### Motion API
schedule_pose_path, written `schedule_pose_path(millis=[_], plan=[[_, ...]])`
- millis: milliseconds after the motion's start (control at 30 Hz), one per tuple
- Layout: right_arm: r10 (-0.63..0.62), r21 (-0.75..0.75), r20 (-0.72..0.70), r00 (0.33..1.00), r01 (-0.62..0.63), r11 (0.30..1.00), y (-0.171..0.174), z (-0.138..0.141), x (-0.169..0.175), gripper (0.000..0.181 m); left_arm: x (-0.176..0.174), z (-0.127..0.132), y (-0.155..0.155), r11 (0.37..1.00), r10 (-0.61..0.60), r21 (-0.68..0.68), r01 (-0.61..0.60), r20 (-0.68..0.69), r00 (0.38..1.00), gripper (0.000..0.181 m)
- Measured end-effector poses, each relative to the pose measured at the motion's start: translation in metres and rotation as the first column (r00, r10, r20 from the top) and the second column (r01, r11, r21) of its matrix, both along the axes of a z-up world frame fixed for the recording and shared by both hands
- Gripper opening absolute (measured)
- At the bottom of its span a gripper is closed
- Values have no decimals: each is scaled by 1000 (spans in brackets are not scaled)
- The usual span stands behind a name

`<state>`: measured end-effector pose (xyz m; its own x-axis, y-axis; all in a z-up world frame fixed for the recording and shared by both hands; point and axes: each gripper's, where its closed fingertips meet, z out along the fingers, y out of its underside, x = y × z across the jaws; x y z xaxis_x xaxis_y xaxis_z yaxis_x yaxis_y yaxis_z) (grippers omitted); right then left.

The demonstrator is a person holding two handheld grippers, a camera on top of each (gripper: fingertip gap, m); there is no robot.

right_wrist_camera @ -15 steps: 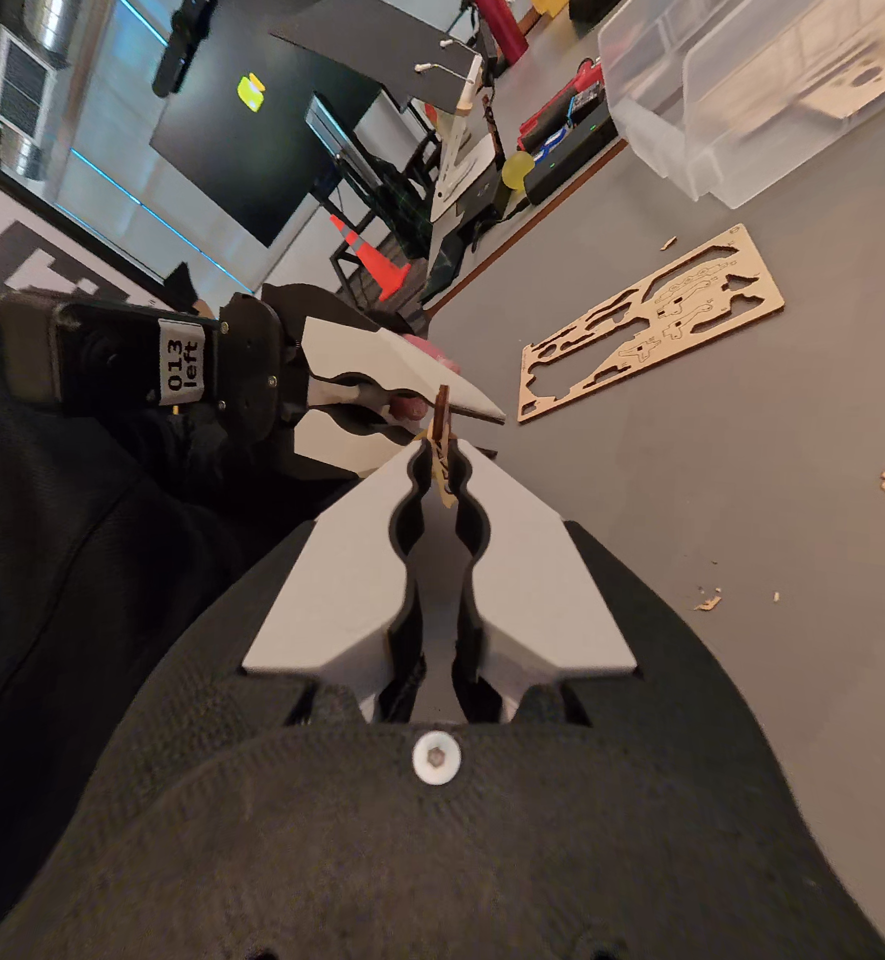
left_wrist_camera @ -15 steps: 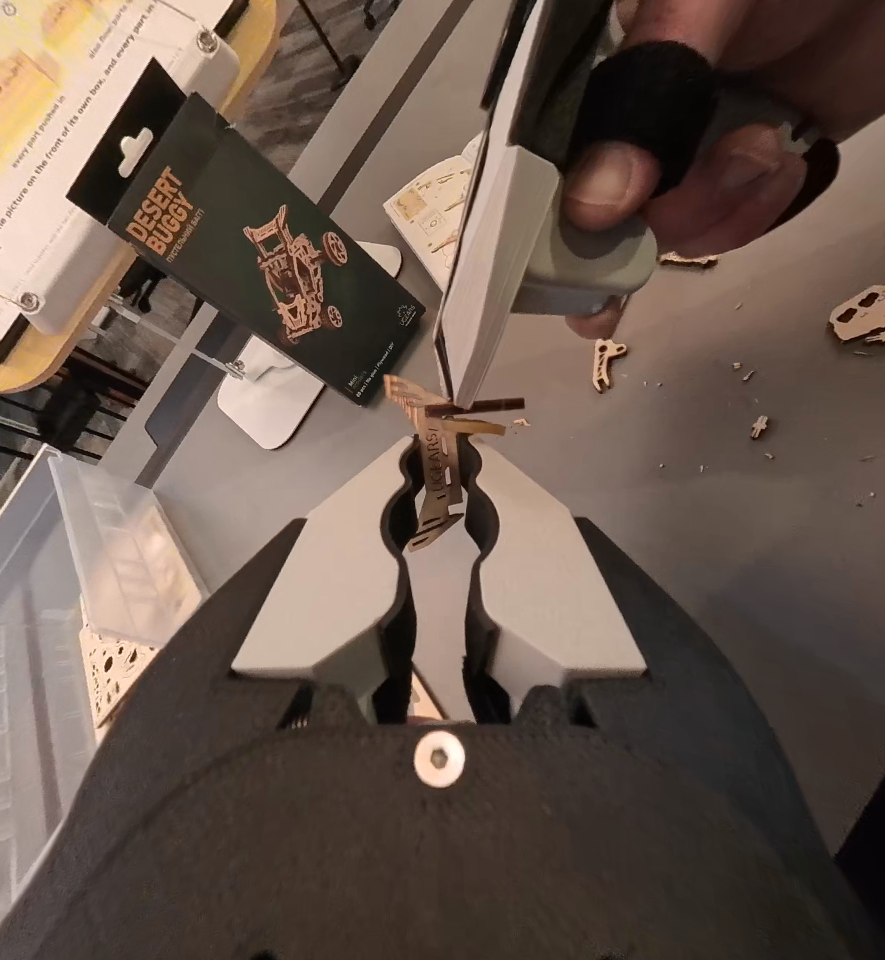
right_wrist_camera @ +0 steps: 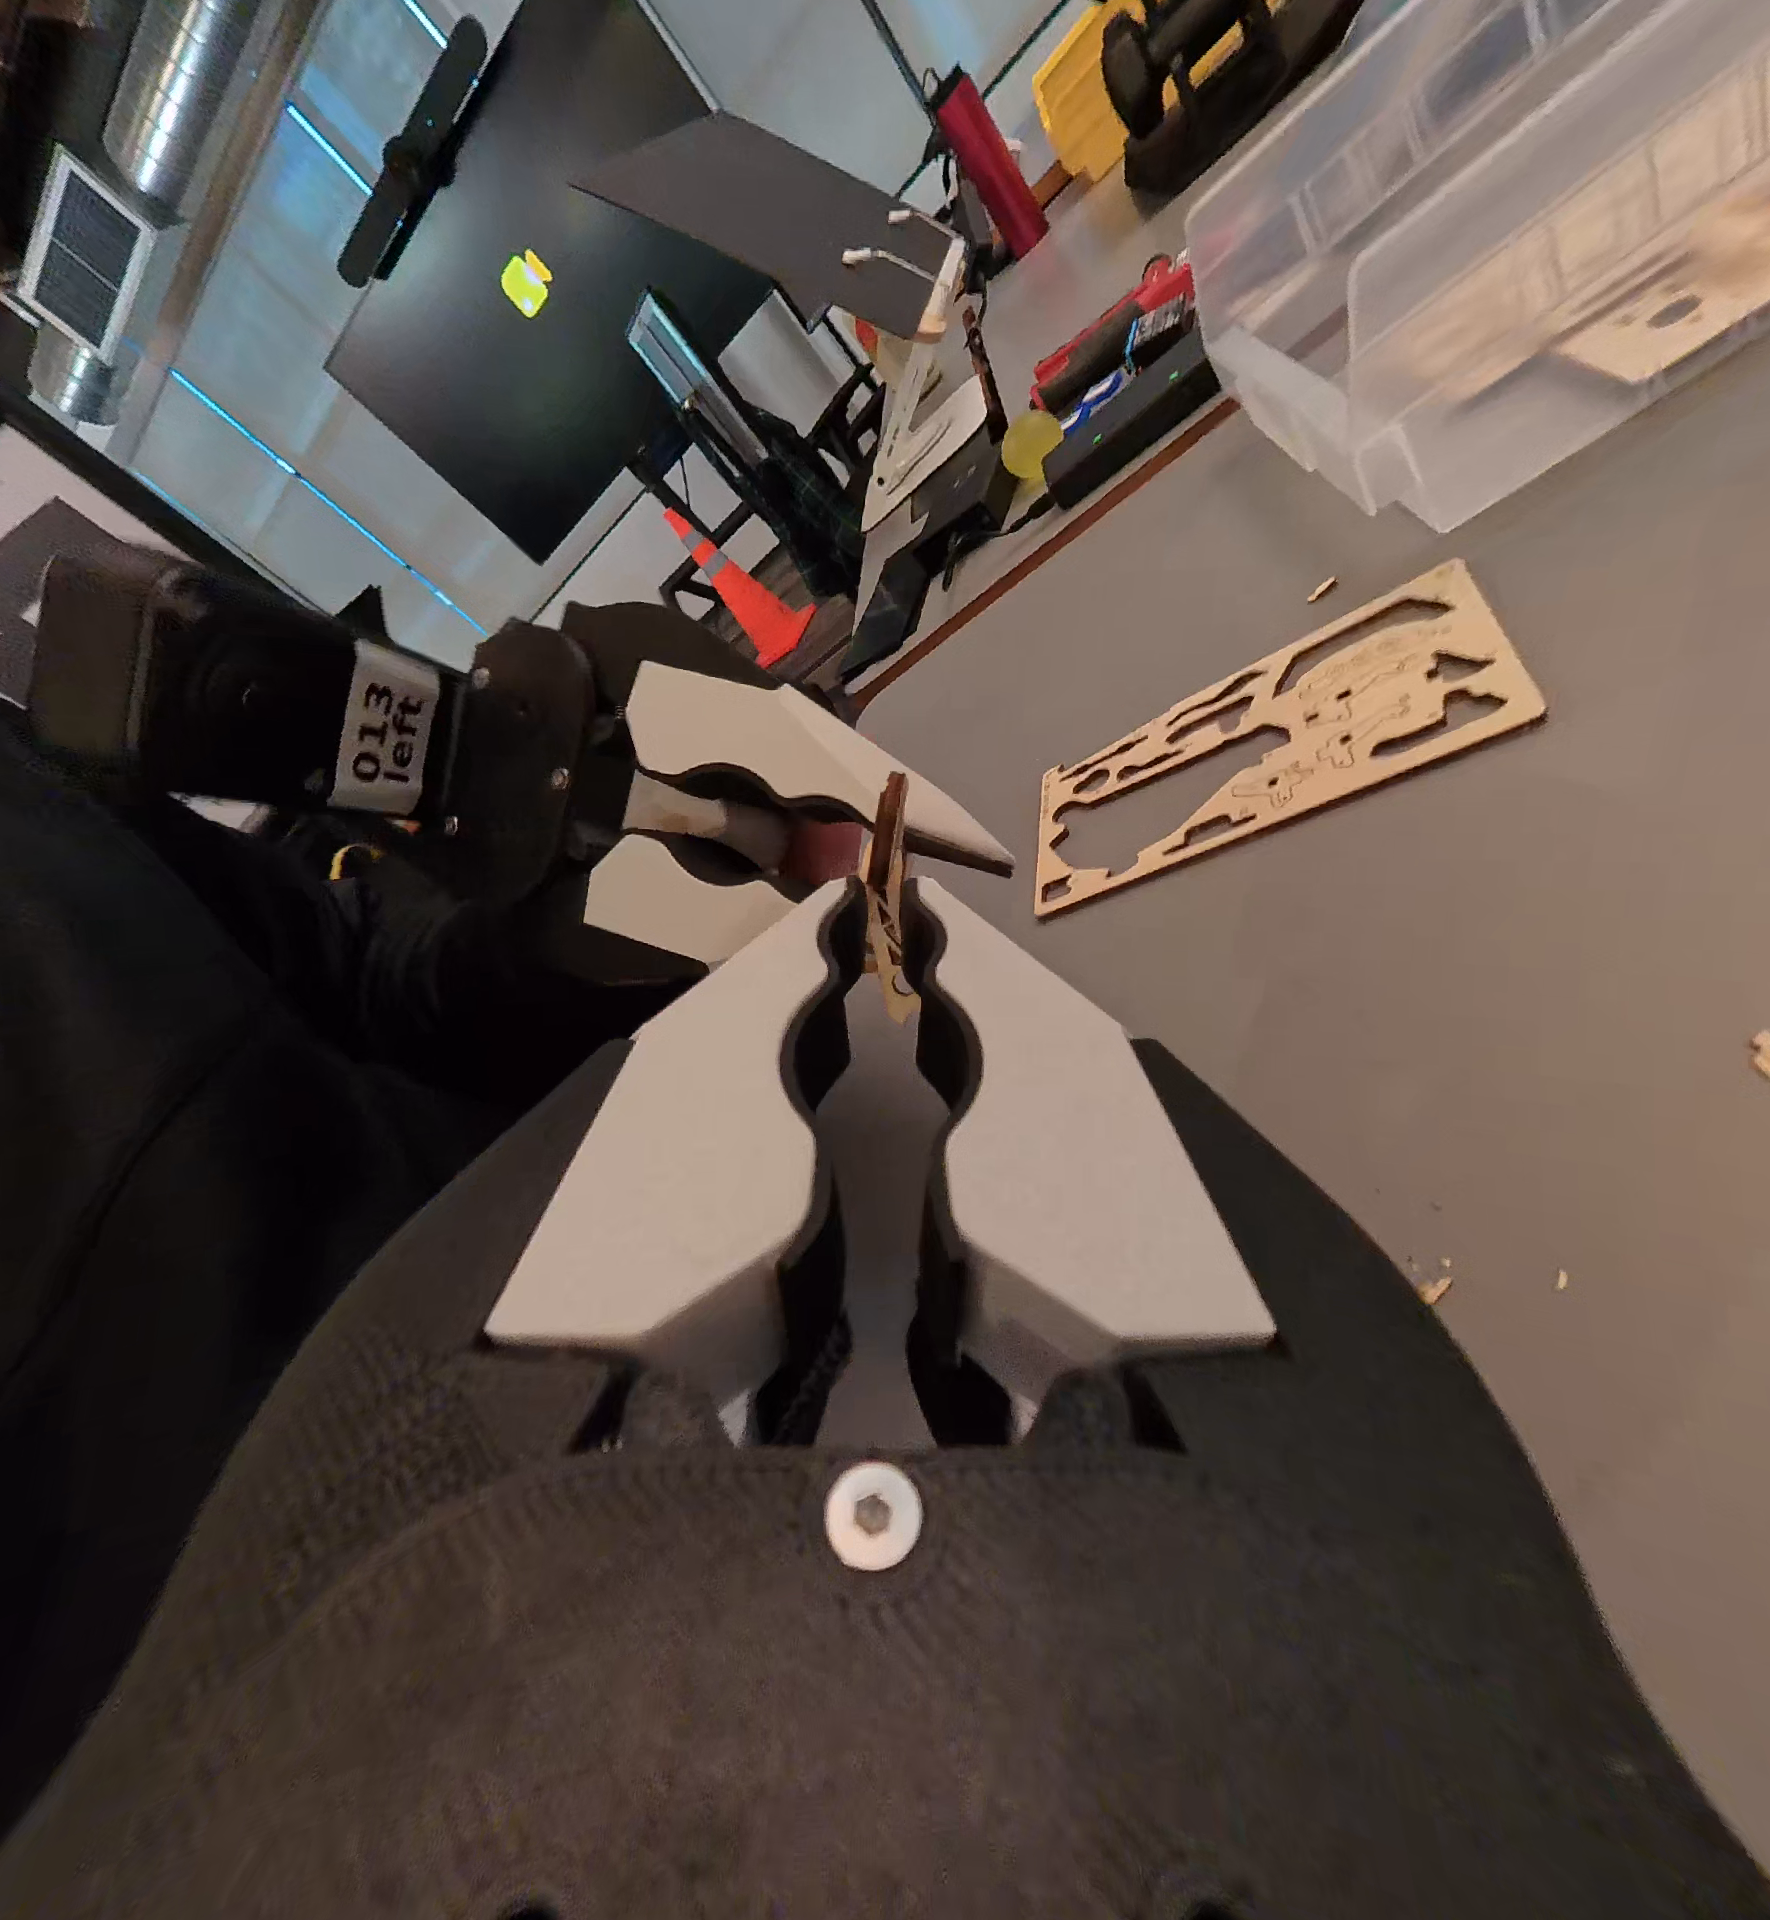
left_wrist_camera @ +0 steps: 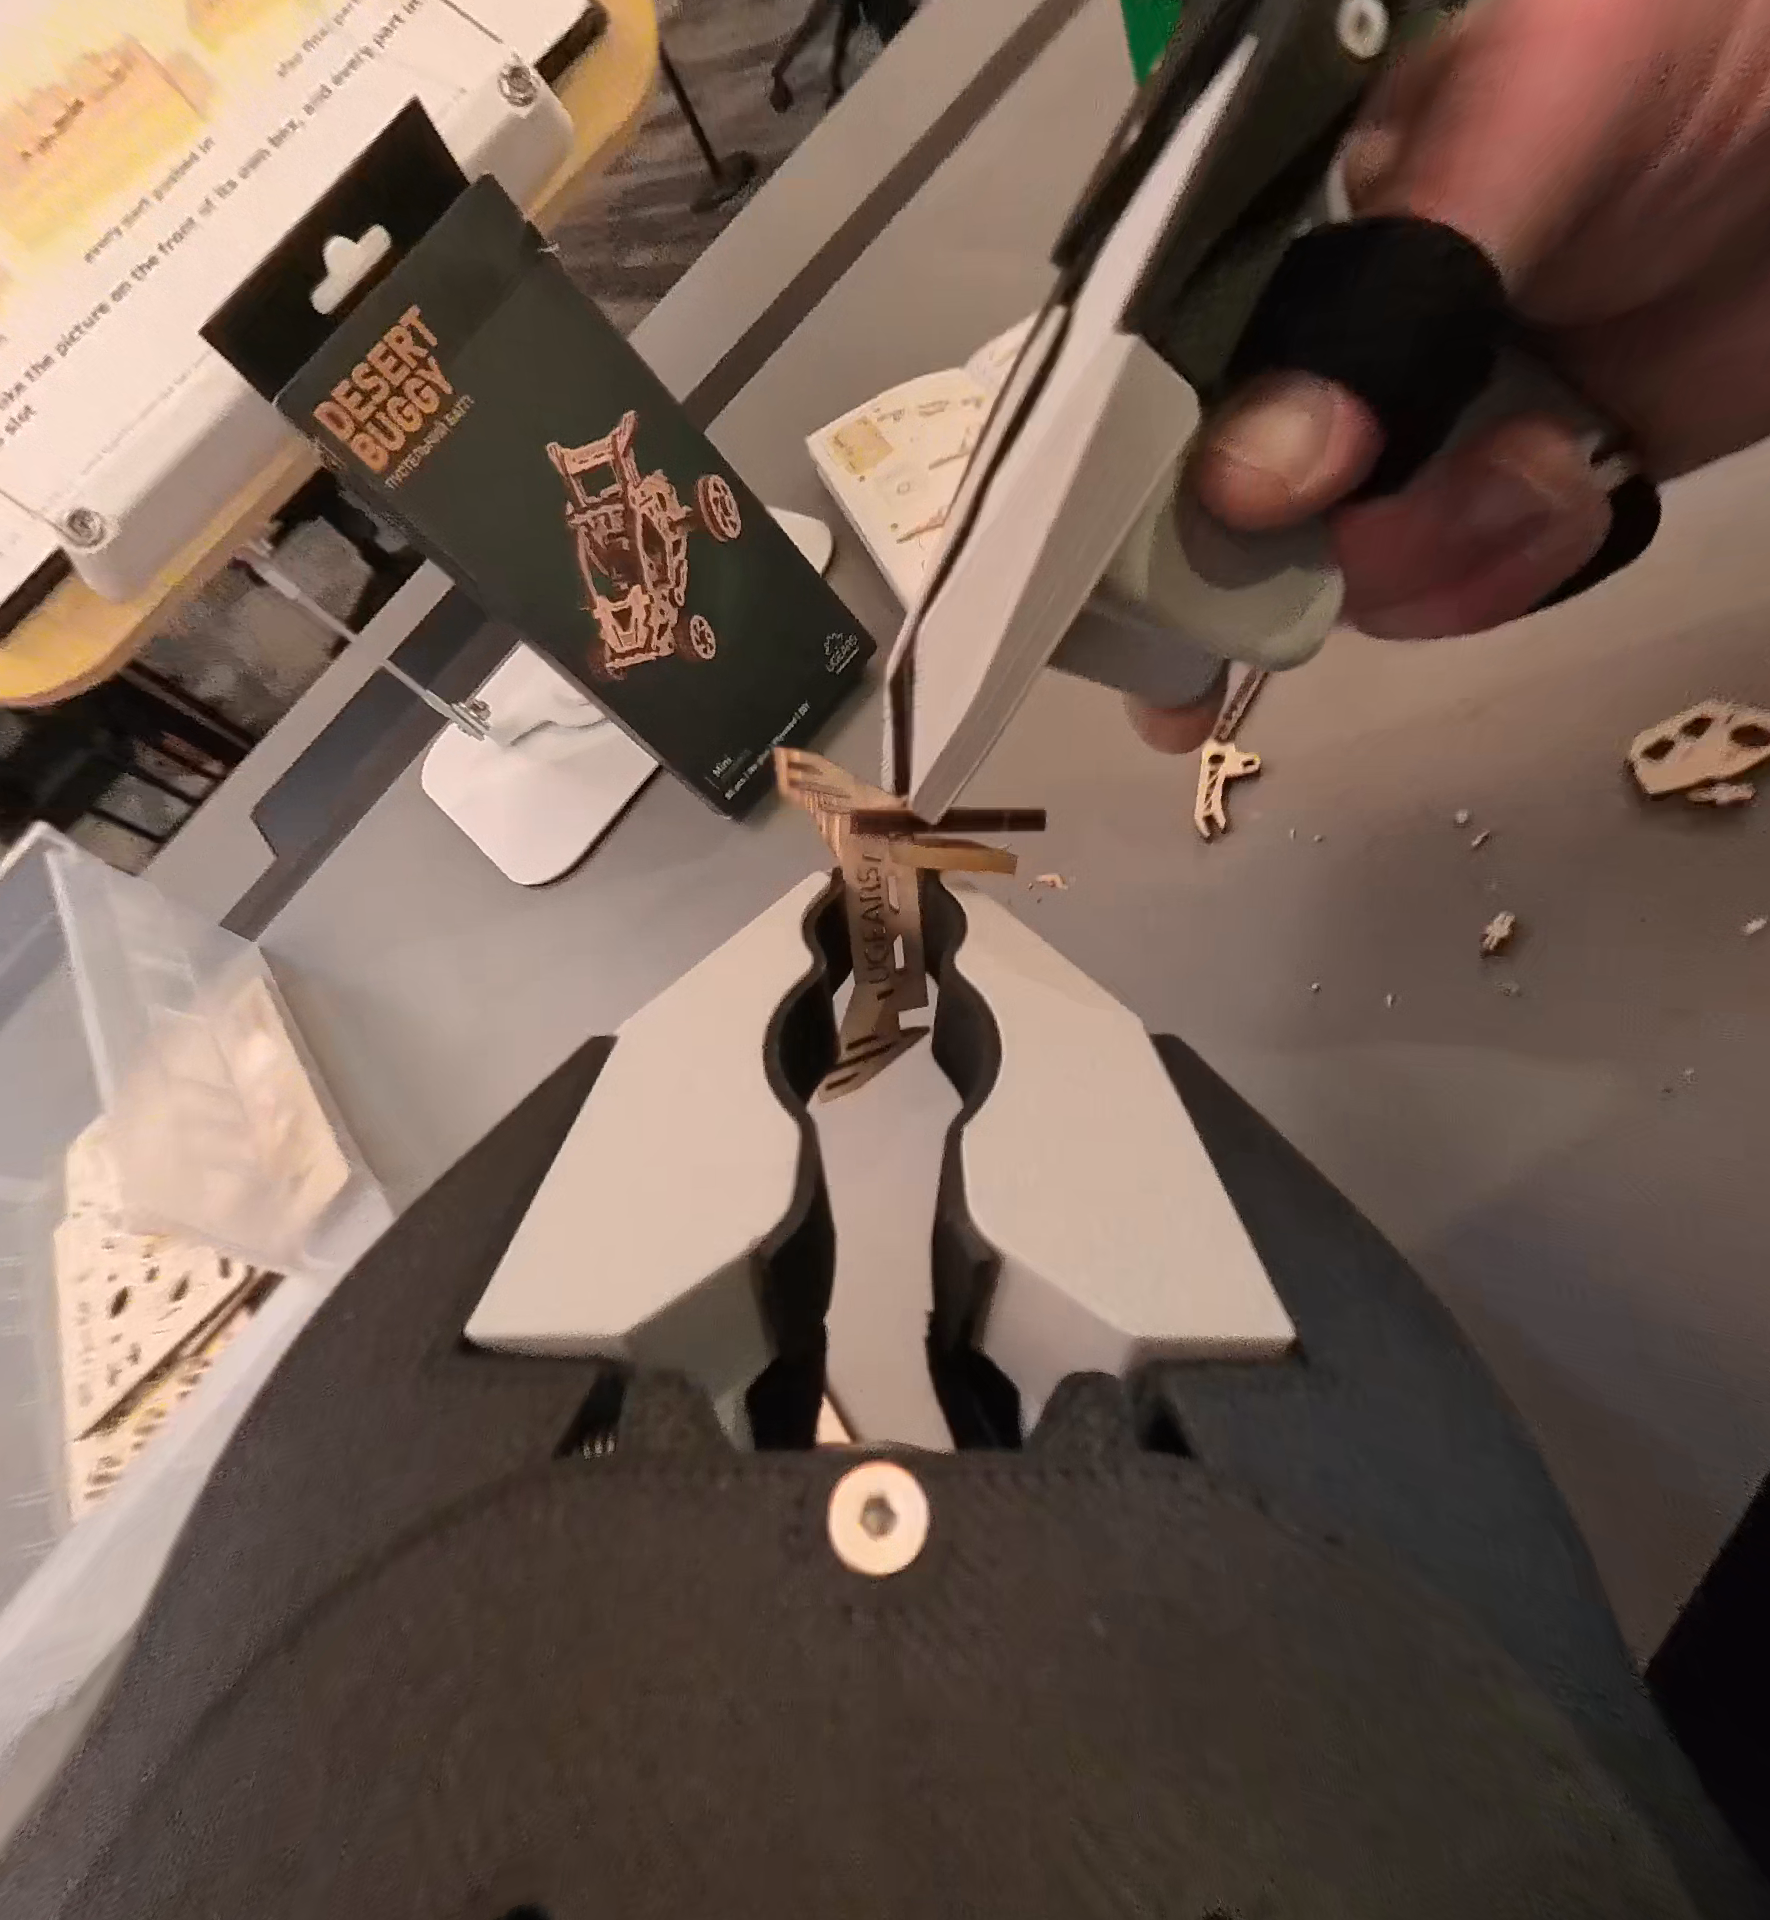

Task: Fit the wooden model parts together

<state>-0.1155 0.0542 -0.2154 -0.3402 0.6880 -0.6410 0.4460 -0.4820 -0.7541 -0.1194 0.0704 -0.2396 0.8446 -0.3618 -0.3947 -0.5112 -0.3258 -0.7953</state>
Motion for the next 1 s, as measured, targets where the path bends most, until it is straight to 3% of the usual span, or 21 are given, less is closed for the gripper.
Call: schedule_pose_path(millis=[33,133,333,433,900,1000], plan=[[-8,21,-10,1000,8,1000,0,2,0,3,-1,-1,0,1000,1,-8,-1,10,1000,11],[-15,107,-14,1000,16,994,1,3,4,22,1,4,1,1000,-4,0,4,98,995,10],[-38,168,-59,998,48,985,0,6,7,4,5,10,2,999,-27,28,23,148,989,10],[-50,170,-70,996,61,984,-1,6,8,4,6,10,1,999,-29,34,25,139,990,10],[-144,54,-42,989,146,988,3,6,7,2,2,8,4,998,26,52,-20,-110,994,10],[-153,21,-41,987,154,988,3,7,6,2,4,5,4,999,27,42,-23,-112,993,11]])
